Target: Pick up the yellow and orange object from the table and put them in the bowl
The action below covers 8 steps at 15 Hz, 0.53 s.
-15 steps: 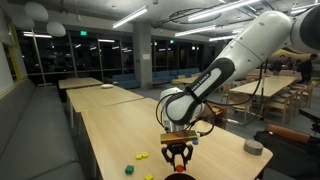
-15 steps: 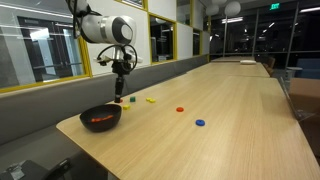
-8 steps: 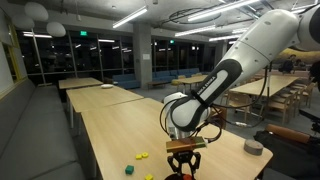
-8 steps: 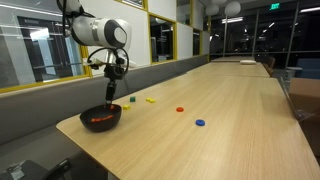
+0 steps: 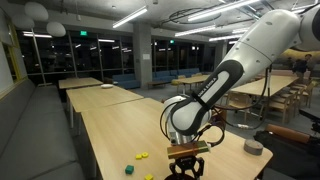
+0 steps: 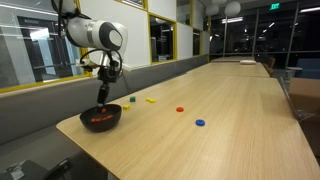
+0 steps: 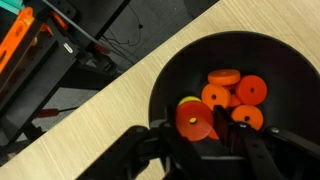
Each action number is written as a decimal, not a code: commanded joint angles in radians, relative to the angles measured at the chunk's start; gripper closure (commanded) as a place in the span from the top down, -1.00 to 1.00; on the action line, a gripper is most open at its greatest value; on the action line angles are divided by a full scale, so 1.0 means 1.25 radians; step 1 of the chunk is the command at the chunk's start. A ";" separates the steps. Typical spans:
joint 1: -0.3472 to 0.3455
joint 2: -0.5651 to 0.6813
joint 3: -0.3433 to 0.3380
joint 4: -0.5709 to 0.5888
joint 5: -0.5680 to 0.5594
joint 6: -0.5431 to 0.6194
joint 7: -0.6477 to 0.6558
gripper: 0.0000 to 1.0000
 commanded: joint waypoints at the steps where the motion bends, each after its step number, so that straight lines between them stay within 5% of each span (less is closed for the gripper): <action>1: -0.006 -0.017 0.012 -0.008 0.025 -0.021 -0.014 0.35; 5: -0.004 -0.010 0.017 0.000 0.024 -0.030 -0.015 0.91; 8: -0.005 -0.003 0.015 0.015 0.015 -0.026 -0.014 1.00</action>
